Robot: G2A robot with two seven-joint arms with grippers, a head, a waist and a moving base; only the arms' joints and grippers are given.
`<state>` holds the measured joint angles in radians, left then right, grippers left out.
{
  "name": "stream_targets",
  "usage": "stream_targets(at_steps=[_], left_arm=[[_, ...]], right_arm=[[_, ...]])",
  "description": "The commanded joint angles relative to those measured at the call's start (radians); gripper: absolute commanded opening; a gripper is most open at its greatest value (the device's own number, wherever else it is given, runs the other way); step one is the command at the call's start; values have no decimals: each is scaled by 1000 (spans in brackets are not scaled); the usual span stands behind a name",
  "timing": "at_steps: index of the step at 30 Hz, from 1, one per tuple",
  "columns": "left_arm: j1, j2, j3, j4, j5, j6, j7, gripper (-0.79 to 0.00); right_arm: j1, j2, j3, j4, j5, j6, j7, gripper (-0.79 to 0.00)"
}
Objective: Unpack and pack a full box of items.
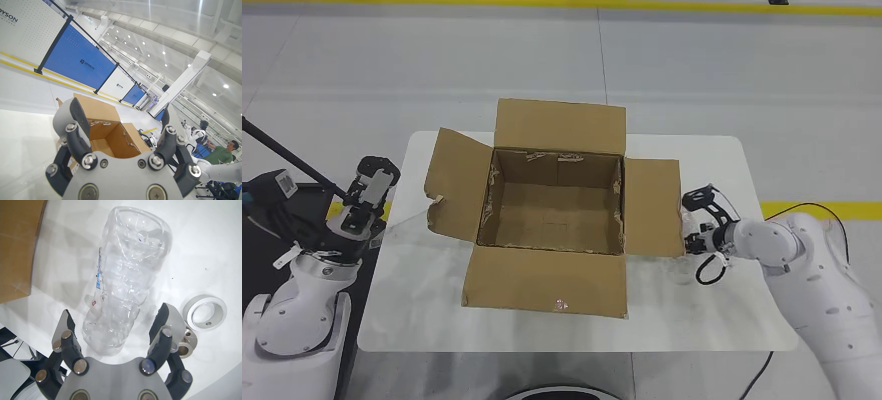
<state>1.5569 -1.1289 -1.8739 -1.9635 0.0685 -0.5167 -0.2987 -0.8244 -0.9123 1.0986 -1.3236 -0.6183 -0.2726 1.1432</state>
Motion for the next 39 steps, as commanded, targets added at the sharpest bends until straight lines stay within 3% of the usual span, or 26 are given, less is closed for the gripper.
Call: stream_targets(at_steps=[1,3,6,7,8,14,20,31,35,39], left_arm=[[0,0,-1,1,1,1,-1,0],[-1,0,-1,1,1,1,-1,0],[-3,1,-1,3,0,2,-2,0],[-4,1,-1,3,0,2,-3,0],[-4,1,-1,3,1,2,-3,0],[-5,1,0,3,2,0,-4,0],[-7,1,0,3,0,0,-4,0],[-3,1,-9,5,-27,-13,1,0],[3,1,-23,15,-36,-20,11,0],[4,0,-32,22,-38,-17,22,0]], right_arm=[[11,-3,-11,12,-2,1,3,-249],[20,-6,-19,23,1,-1,4,-459],[30,-9,-27,36,4,-4,6,-656],[33,-10,-27,40,5,-6,7,-757],[36,-10,-28,44,6,-8,10,-785],[41,-5,-4,49,21,-7,10,-785],[12,20,95,-20,39,-1,6,-785],[-74,73,341,-373,57,63,39,-785],[-41,72,329,-473,65,76,41,-785],[37,60,242,-520,65,95,24,-785]])
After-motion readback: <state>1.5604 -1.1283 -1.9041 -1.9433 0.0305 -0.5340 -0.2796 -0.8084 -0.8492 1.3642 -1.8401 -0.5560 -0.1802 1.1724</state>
